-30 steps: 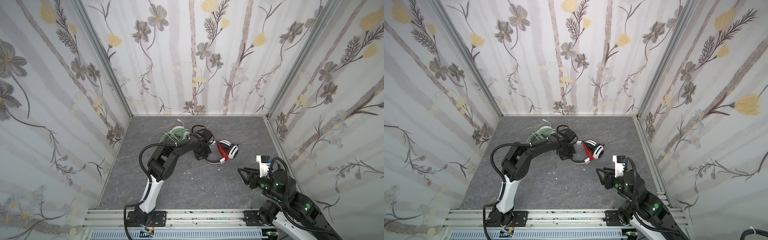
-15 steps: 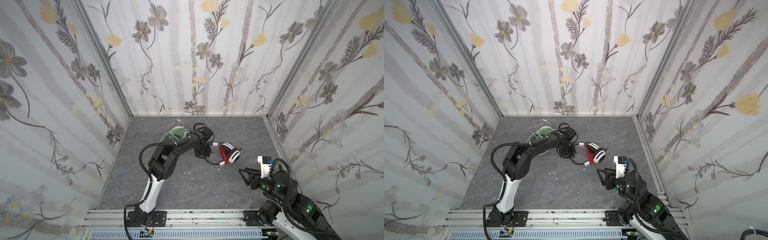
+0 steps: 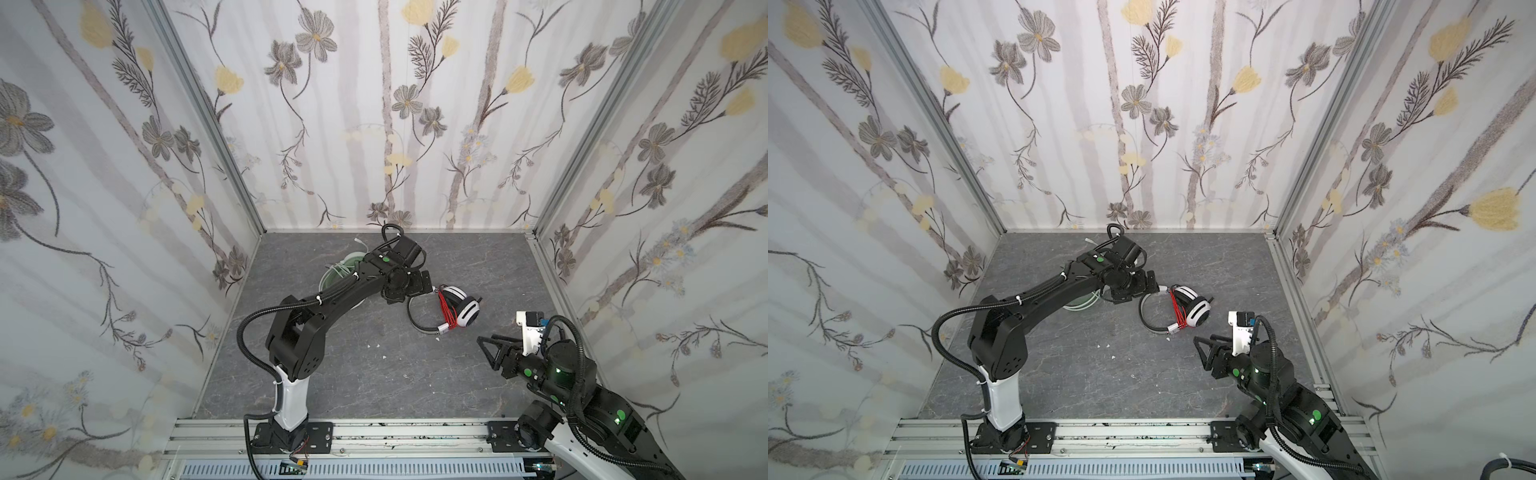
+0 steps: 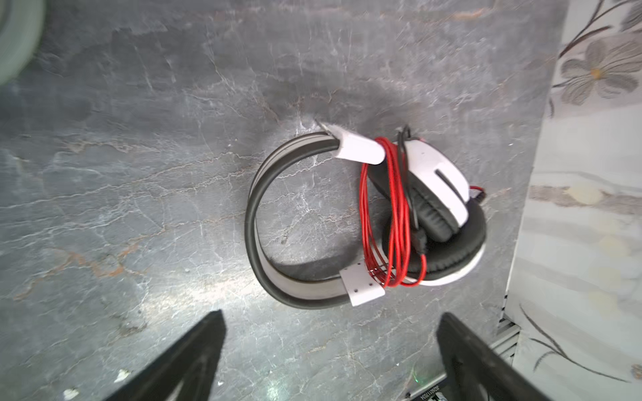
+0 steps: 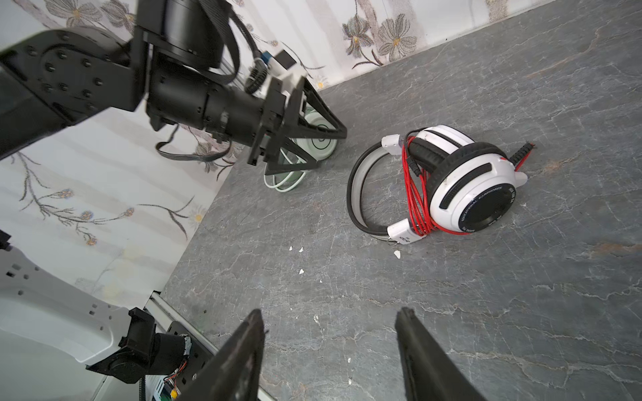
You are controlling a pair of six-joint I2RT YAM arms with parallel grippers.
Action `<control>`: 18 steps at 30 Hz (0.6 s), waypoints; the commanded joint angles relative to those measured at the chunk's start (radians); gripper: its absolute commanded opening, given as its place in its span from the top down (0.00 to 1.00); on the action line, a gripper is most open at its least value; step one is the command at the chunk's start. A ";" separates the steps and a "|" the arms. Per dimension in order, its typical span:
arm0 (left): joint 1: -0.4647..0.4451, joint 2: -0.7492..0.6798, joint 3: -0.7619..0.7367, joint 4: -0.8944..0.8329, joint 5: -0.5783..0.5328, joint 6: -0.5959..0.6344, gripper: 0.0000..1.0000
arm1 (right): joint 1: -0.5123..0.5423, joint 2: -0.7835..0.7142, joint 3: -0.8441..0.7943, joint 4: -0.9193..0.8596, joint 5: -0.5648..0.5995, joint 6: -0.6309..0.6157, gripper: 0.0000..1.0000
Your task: Wrap the headphones
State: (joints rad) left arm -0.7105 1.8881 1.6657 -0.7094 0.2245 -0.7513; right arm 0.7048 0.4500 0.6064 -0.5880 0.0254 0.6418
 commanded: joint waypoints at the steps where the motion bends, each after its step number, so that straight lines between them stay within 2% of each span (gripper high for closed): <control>1: 0.000 -0.073 -0.052 -0.014 -0.055 0.017 0.00 | 0.001 0.026 -0.009 0.054 -0.015 -0.005 0.27; 2: 0.000 -0.114 -0.091 -0.003 -0.066 0.014 0.00 | 0.000 0.034 -0.014 0.066 -0.020 -0.002 0.23; 4: 0.003 -0.200 -0.172 0.025 -0.092 0.010 0.00 | -0.001 0.049 -0.021 0.092 -0.032 0.007 0.01; 11: 0.058 -0.607 -0.485 0.077 -0.185 0.004 0.00 | -0.001 0.051 -0.064 0.177 -0.070 0.067 0.00; 15: 0.107 -0.874 -0.626 0.047 -0.286 -0.005 0.00 | -0.002 0.004 -0.113 0.220 -0.034 0.105 0.00; 17: 0.143 -0.979 -0.672 0.028 -0.297 0.006 0.00 | -0.004 -0.020 -0.134 0.234 -0.007 0.117 0.00; 18: 0.163 -1.025 -0.686 0.020 -0.293 0.018 0.08 | -0.003 -0.028 -0.140 0.240 0.011 0.118 0.00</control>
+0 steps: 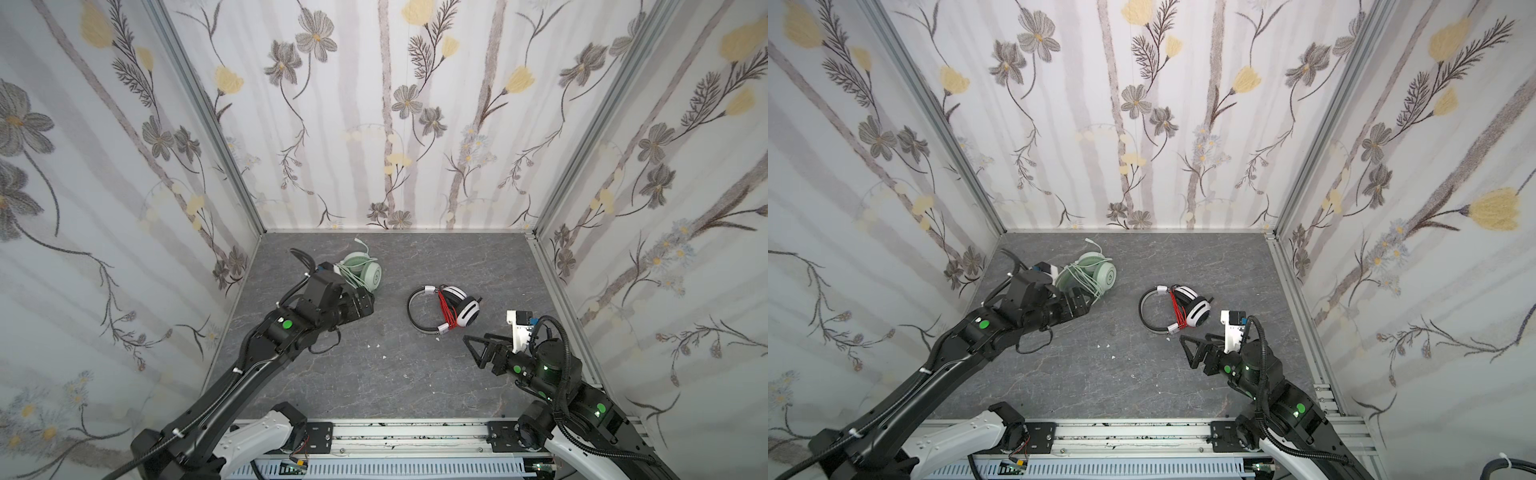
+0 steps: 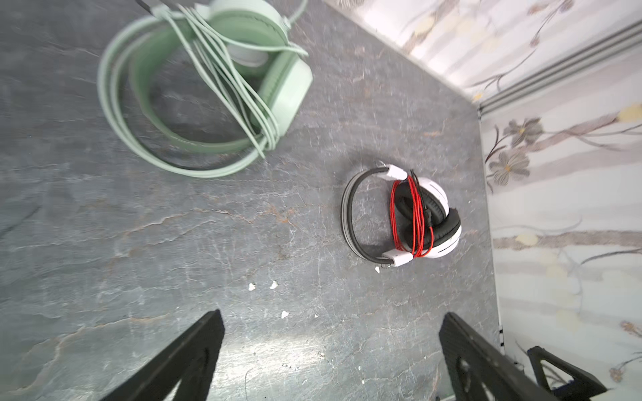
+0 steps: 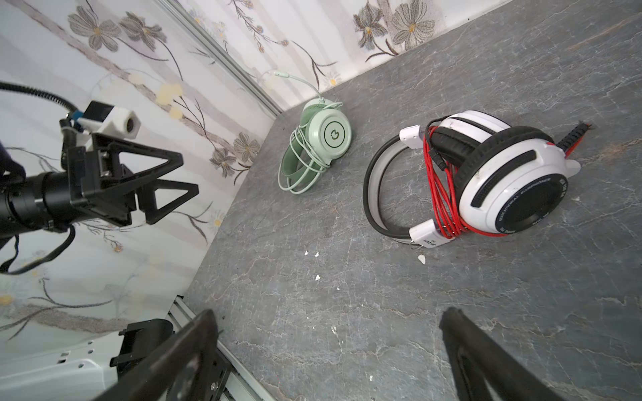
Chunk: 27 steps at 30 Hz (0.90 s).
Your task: Wrap the headphones
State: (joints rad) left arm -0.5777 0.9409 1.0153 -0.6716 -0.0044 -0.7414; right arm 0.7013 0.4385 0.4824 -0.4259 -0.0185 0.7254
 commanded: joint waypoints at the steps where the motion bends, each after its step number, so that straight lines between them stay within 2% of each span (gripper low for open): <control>1: 0.045 -0.111 -0.042 -0.030 -0.071 0.012 0.01 | 0.000 -0.023 -0.020 0.083 0.072 0.032 0.00; 4: 0.077 -0.181 -0.041 -0.082 -0.091 0.050 0.00 | 0.000 -0.039 -0.018 0.085 0.182 -0.003 0.00; 6: 0.078 -0.215 -0.037 -0.135 -0.157 0.052 0.00 | 0.000 -0.044 -0.006 0.084 0.276 -0.044 0.00; 8: 0.082 -0.249 -0.039 -0.169 -0.177 0.075 0.00 | -0.001 -0.042 0.012 0.087 0.357 -0.089 0.00; 9: 0.085 -0.268 -0.043 -0.168 -0.157 0.101 0.01 | -0.002 -0.042 0.019 0.100 0.382 -0.134 0.00; 11: 0.087 -0.298 -0.048 -0.178 -0.161 0.114 0.14 | 0.000 -0.051 0.028 0.138 0.414 -0.243 0.00; 12: 0.086 -0.311 -0.048 -0.182 -0.183 0.122 0.11 | -0.001 -0.060 0.028 0.167 0.441 -0.306 0.00; 13: 0.087 -0.322 -0.050 -0.178 -0.207 0.136 0.02 | -0.001 -0.070 0.024 0.194 0.476 -0.366 0.00; 14: 0.086 -0.332 -0.054 -0.172 -0.244 0.154 0.00 | -0.001 -0.081 0.010 0.229 0.519 -0.435 0.00; 18: 0.087 -0.398 -0.093 -0.145 -0.414 0.196 0.00 | -0.001 -0.165 -0.082 0.412 0.666 -0.678 0.00; 21: 0.086 -0.479 -0.163 -0.083 -0.494 0.220 0.00 | -0.002 -0.232 -0.183 0.562 0.663 -0.833 0.00; 24: 0.087 -0.562 -0.241 0.018 -0.538 0.273 0.00 | -0.001 -0.262 -0.287 0.694 0.645 -0.923 0.00; 27: 0.087 -0.615 -0.340 0.149 -0.577 0.386 0.00 | 0.000 -0.241 -0.383 0.842 0.613 -1.010 0.00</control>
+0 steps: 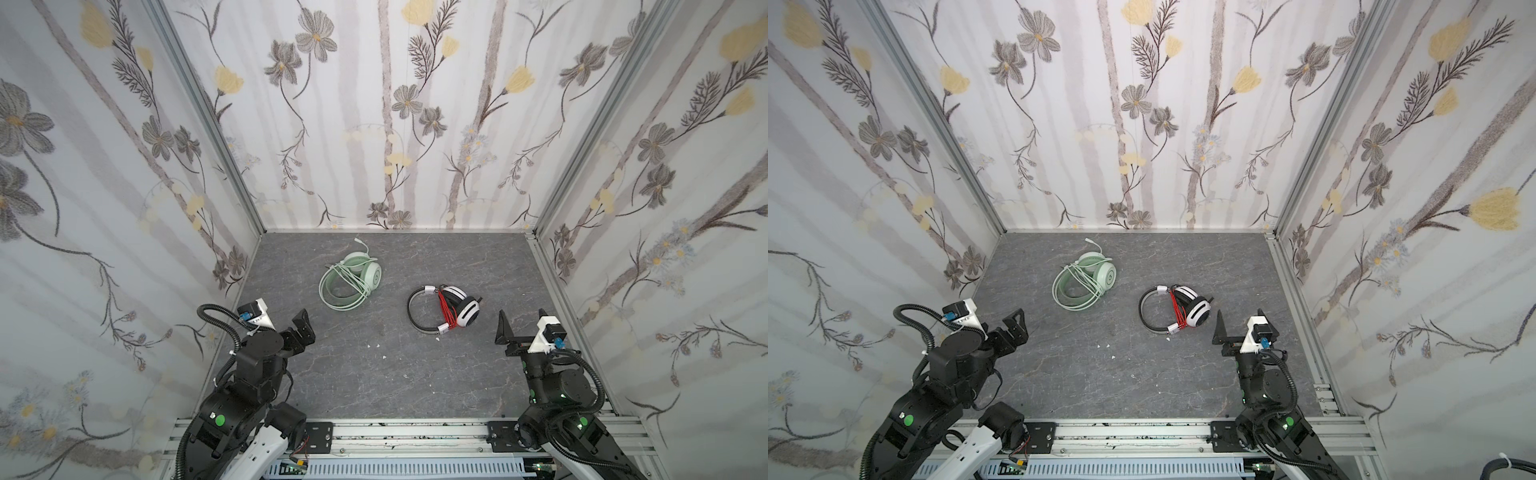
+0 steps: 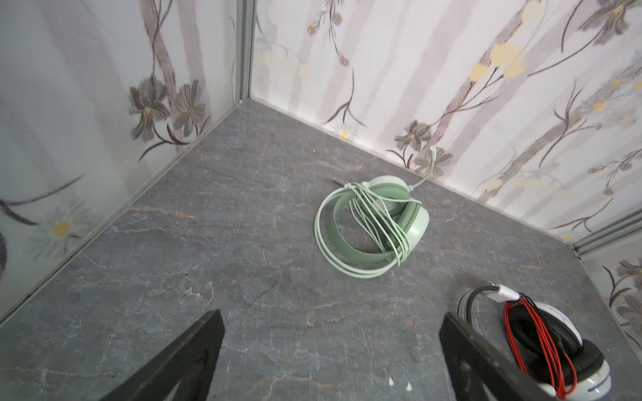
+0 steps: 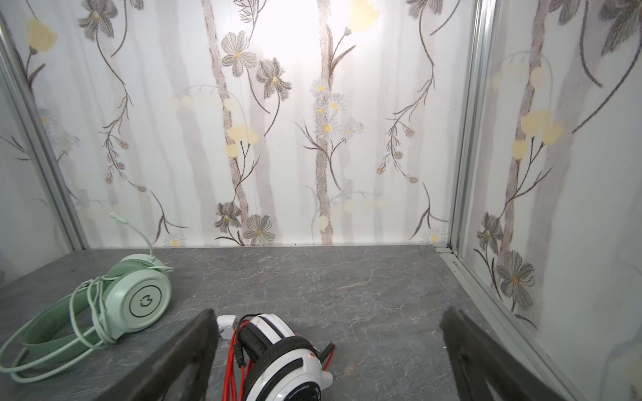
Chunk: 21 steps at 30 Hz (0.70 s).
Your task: Wrap the headphones
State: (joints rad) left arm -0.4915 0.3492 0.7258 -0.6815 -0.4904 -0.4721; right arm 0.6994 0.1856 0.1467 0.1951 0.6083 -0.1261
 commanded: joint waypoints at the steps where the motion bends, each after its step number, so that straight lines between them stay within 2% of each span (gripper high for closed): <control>1: 0.001 -0.035 -0.089 0.209 -0.089 0.170 0.00 | 0.001 0.035 -0.072 0.271 -0.001 -0.166 0.00; 6: 0.001 -0.090 -0.310 0.493 -0.100 0.322 0.00 | -0.031 0.204 -0.168 0.481 0.030 -0.172 0.00; 8: 0.000 -0.134 -0.415 0.626 -0.136 0.336 0.00 | -0.063 0.270 -0.190 0.537 -0.009 -0.145 0.00; 11: 0.001 -0.197 -0.570 0.810 -0.147 0.422 0.00 | -0.143 0.375 -0.219 0.611 -0.100 -0.102 0.00; 13: 0.002 -0.213 -0.658 0.925 -0.210 0.442 0.00 | -0.216 0.450 -0.241 0.670 -0.164 -0.061 0.00; 16: 0.024 -0.211 -0.717 0.978 -0.211 0.469 0.00 | -0.295 0.537 -0.263 0.791 -0.213 -0.018 0.00; 19: 0.056 -0.168 -0.725 1.008 -0.170 0.478 0.00 | -0.364 0.636 -0.261 0.901 -0.298 -0.016 0.00; 21: 0.081 -0.122 -0.732 1.061 -0.120 0.495 0.00 | -0.398 0.717 -0.258 0.987 -0.315 -0.017 0.00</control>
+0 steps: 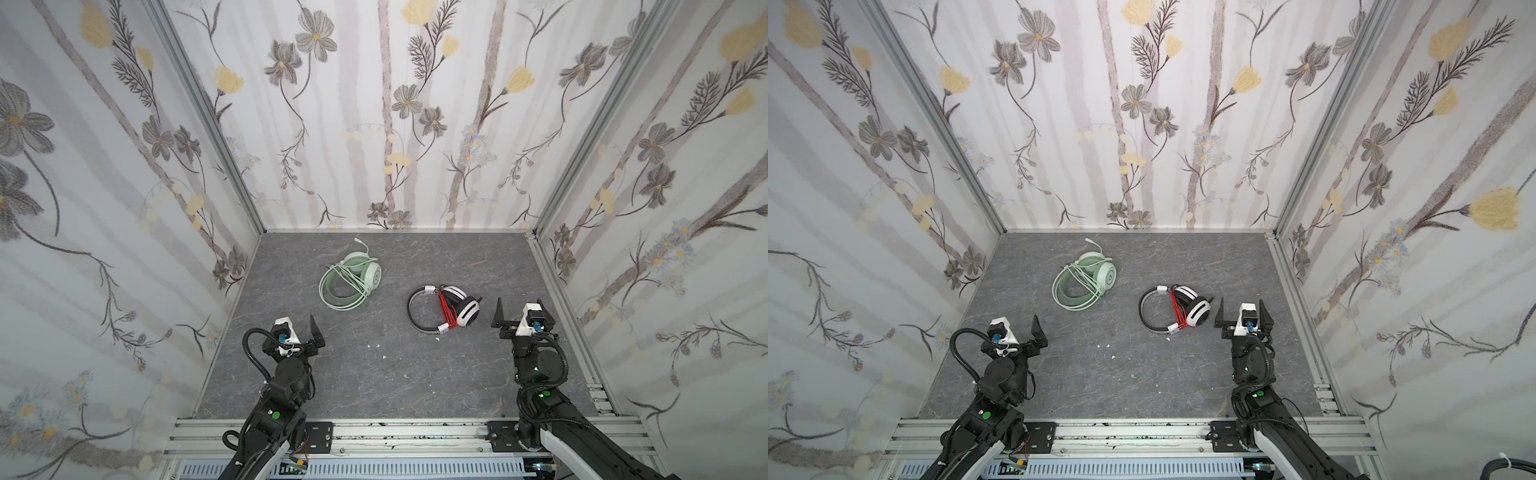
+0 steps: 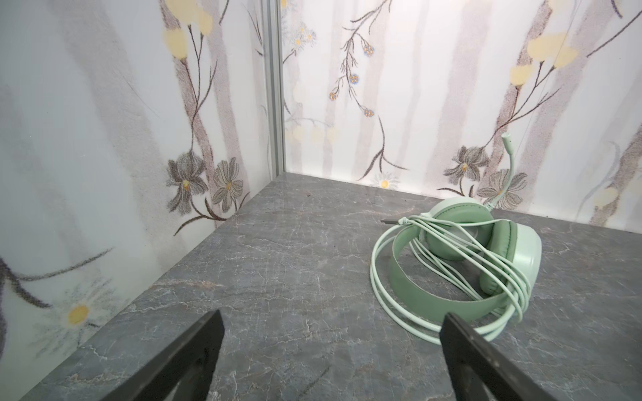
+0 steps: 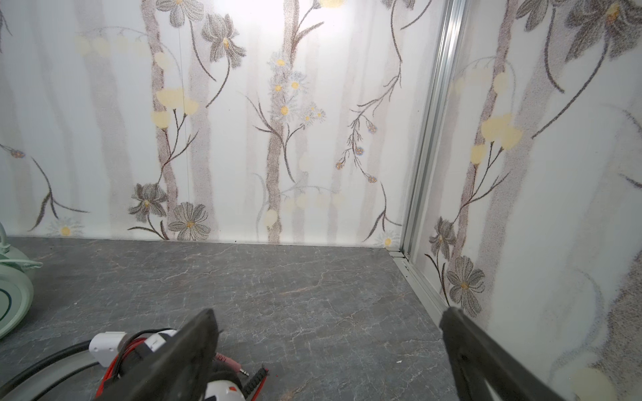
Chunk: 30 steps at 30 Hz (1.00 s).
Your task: Wrap the headphones
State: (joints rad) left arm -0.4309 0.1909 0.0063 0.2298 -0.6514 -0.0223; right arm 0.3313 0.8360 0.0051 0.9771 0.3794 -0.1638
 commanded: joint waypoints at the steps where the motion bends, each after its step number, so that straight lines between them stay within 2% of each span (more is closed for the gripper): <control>1: 0.037 0.072 -0.014 0.169 0.061 0.052 0.00 | -0.046 0.107 -0.113 0.253 -0.096 0.019 0.00; 4: 0.085 0.201 -0.008 0.230 0.117 0.042 0.00 | -0.091 0.237 -0.103 0.400 -0.120 0.014 0.00; 9: 0.093 0.405 -0.020 0.386 0.106 0.035 0.00 | -0.115 0.418 -0.081 0.600 -0.074 0.057 0.00; 11: 0.095 0.438 -0.036 0.447 0.104 0.036 0.00 | -0.119 0.493 -0.087 0.688 -0.085 0.041 0.00; 14: 0.113 0.431 -0.042 0.450 0.099 0.023 0.00 | -0.133 0.659 -0.109 0.880 -0.095 0.046 0.00; 18: 0.161 0.438 -0.042 0.449 0.159 -0.004 0.00 | -0.136 0.730 -0.056 0.881 -0.080 0.037 0.00; 22: 0.212 0.559 -0.040 0.569 0.190 -0.024 0.00 | -0.135 0.725 -0.063 0.881 -0.080 0.038 0.00; 27: 0.229 0.851 0.004 0.799 0.215 -0.005 0.00 | -0.135 0.728 -0.061 0.881 -0.100 0.031 0.00; 30: 0.235 1.091 0.028 1.049 0.219 -0.004 0.00 | -0.137 0.740 -0.047 0.880 -0.094 0.034 0.00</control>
State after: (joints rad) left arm -0.2012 1.1557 0.0177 0.9768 -0.4419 -0.0277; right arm 0.1959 1.5673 0.0032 1.5963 0.2867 -0.1246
